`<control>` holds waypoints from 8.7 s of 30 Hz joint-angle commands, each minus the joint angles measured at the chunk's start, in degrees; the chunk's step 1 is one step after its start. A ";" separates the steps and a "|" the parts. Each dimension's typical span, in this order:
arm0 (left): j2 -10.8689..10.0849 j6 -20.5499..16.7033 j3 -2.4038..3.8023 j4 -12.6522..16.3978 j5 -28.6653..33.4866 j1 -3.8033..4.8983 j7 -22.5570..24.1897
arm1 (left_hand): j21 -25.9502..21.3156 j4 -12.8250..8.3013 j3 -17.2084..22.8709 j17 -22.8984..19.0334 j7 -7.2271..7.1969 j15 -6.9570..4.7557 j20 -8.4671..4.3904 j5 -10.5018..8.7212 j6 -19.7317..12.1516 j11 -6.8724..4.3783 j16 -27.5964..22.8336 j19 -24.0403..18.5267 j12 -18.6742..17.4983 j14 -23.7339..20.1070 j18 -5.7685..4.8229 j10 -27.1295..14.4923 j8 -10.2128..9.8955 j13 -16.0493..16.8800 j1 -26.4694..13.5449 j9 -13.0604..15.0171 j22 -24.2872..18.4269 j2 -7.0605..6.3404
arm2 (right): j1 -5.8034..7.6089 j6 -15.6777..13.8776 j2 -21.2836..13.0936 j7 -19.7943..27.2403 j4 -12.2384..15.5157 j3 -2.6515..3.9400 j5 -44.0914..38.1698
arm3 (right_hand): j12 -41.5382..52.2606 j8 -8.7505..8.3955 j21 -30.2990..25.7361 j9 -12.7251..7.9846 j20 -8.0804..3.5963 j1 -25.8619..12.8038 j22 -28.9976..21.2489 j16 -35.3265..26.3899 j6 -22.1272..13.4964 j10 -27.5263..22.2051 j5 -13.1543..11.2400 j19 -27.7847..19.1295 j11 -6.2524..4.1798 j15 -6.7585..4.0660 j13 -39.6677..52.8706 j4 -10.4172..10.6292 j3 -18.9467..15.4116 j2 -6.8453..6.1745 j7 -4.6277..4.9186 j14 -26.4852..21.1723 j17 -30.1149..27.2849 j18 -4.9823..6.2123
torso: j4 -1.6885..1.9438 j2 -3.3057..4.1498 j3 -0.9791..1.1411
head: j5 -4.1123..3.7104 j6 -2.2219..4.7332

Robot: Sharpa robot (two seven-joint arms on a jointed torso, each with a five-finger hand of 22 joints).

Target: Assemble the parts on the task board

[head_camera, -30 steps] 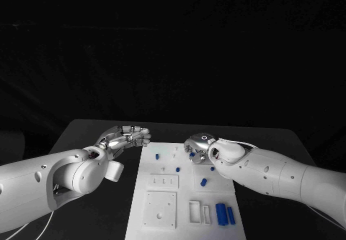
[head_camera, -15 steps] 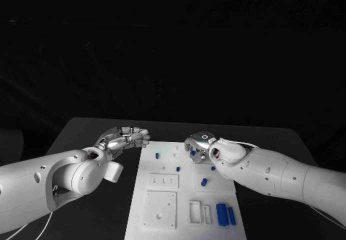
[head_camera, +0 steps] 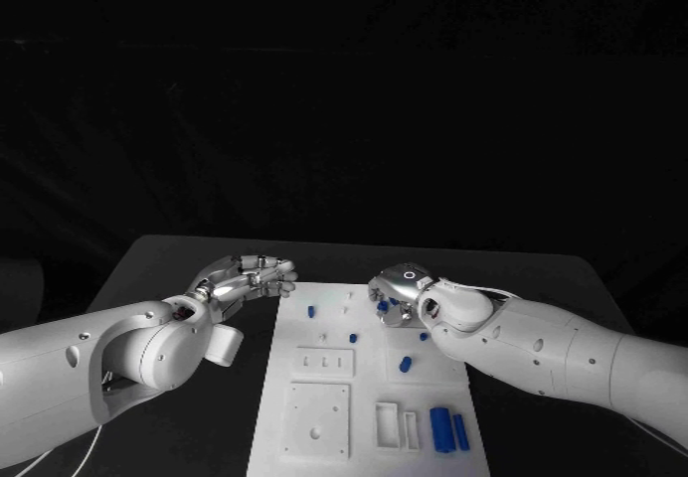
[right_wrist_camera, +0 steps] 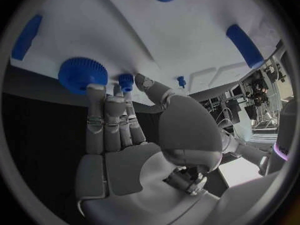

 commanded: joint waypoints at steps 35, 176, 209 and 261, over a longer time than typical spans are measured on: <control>-0.74 1.33 0.03 0.37 -0.26 0.09 -0.27 | -0.35 0.45 -0.15 0.08 0.00 0.29 0.42 -0.29 0.50 0.07 -0.58 -0.02 -0.42 0.24 1.06 0.30 -0.41 -0.06 -0.18 -0.22 0.07 -0.25 | -0.59 1.22 -2.28 -3.62 1.60 -0.41 -2.71 | -0.21 -0.87 0.03 -0.27 -1.62 1.38 0.83 1.45 -0.24 -1.83 -0.52 1.82 0.42 0.54 -0.02 0.76 2.79 -3.10 0.67 -0.59 -1.84 3.57 | -0.17 0.64 -0.09 | -0.31 0.45; 0.82 1.15 -0.05 -0.73 -0.86 0.53 -0.82 | -0.57 0.91 -0.65 0.43 -0.02 0.31 0.48 -0.21 0.81 0.06 -1.30 0.06 -1.25 0.57 1.12 0.77 -0.70 -0.03 1.19 -0.62 0.29 -0.18 | 0.18 -1.04 9.00 -11.33 -3.12 2.41 -5.17 | 2.34 2.23 8.37 3.49 -2.58 -0.42 1.11 3.08 7.73 8.09 -0.72 0.44 -3.53 -3.34 6.62 2.60 7.52 -0.48 -2.60 -1.44 -4.27 3.57 | -0.04 1.21 -0.52 | 0.79 0.86; 0.12 1.12 -0.05 -1.02 -0.89 0.65 -0.56 | -0.61 1.04 -0.76 0.48 -0.01 0.32 0.48 -0.22 0.81 0.09 -1.40 0.06 -1.36 0.59 1.12 0.80 -0.75 -0.03 1.32 -0.68 0.32 -0.23 | 0.70 -5.93 2.24 -8.13 5.02 3.08 2.58 | 0.15 -1.79 8.11 2.18 -1.61 -0.64 0.71 3.16 0.46 0.15 -0.77 -0.26 -0.53 -0.38 4.75 4.47 3.93 -5.12 0.60 -1.55 -5.16 3.57 | -0.43 1.12 -0.33 | 0.91 1.57; -0.69 1.94 -0.14 -2.48 -2.06 0.67 -0.38 | -0.70 1.19 -1.34 0.84 -0.20 0.32 0.49 -0.26 1.25 -0.26 -1.64 0.14 -1.31 1.06 1.12 1.92 -0.74 0.09 2.33 -0.83 0.53 -0.14 | -0.21 4.71 -4.08 -2.33 -0.03 6.39 14.82 | 63.03 -4.43 17.97 1.28 -4.51 -3.32 1.26 11.08 -1.73 0.20 3.65 -0.88 -4.91 -4.55 66.22 3.61 -5.78 -2.95 -0.78 -2.52 4.57 3.57 | -1.85 0.92 0.67 | 0.96 1.76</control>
